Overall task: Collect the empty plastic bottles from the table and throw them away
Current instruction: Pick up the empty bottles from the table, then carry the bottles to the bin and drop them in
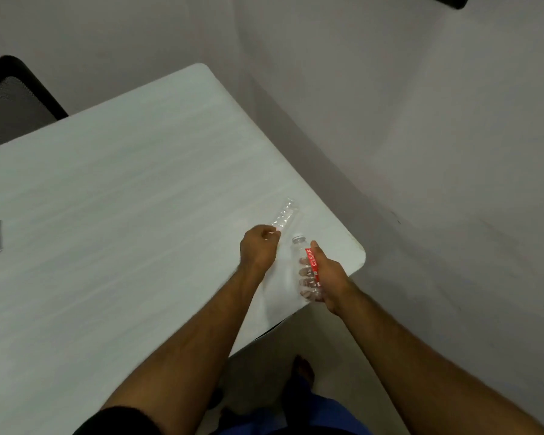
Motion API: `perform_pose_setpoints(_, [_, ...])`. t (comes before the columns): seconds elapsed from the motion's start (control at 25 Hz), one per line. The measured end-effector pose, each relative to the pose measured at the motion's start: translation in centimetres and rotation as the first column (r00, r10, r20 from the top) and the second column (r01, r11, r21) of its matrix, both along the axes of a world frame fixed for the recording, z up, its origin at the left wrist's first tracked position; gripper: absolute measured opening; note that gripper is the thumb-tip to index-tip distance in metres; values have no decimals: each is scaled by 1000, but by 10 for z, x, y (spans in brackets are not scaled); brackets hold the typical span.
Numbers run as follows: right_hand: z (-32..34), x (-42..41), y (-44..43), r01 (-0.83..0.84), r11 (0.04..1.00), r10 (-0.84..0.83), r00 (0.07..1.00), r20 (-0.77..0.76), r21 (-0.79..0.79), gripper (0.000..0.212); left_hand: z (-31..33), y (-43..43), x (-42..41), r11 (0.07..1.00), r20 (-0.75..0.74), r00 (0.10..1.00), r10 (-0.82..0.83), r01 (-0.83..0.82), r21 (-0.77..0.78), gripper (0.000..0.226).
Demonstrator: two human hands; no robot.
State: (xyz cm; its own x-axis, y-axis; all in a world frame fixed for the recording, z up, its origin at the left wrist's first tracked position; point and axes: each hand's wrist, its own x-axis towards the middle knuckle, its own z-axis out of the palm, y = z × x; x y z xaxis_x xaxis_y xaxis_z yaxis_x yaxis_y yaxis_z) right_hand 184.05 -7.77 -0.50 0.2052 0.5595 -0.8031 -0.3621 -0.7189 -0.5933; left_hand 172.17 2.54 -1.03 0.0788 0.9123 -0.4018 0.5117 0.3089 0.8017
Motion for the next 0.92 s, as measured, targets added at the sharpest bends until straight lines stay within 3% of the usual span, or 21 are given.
perform_pose_setpoints(0.04, [-6,3,5,15,1000,-15,1000,27,-19,58,-9,8,5,996,-167,984,-62,72,55,46])
perform_pose_setpoints(0.12, [-17,8,16,28,998,-25,997,73,-50,67,-30,25,15,984,-360,920,-152,173,28,74])
perform_pose_setpoints(0.24, [-24,8,22,54,998,-48,989,142,-42,63,-54,39,20,975,-472,863,-181,222,31,73])
perform_pose_setpoints(0.32, [-25,5,20,75,996,-68,985,160,-42,62,-55,39,16,976,-414,897,-158,206,75,59])
perform_pose_setpoints(0.52, [5,-47,15,86,993,-98,980,171,75,42,-7,13,-58,988,-91,992,82,-69,141,50])
perform_pose_setpoints(0.76, [64,-194,16,-161,936,85,967,242,314,38,50,-45,-224,912,-26,960,280,-258,319,46])
perform_pose_setpoints(0.92, [104,-320,-7,-327,857,236,936,261,397,41,101,-108,-360,789,93,868,488,-484,378,41])
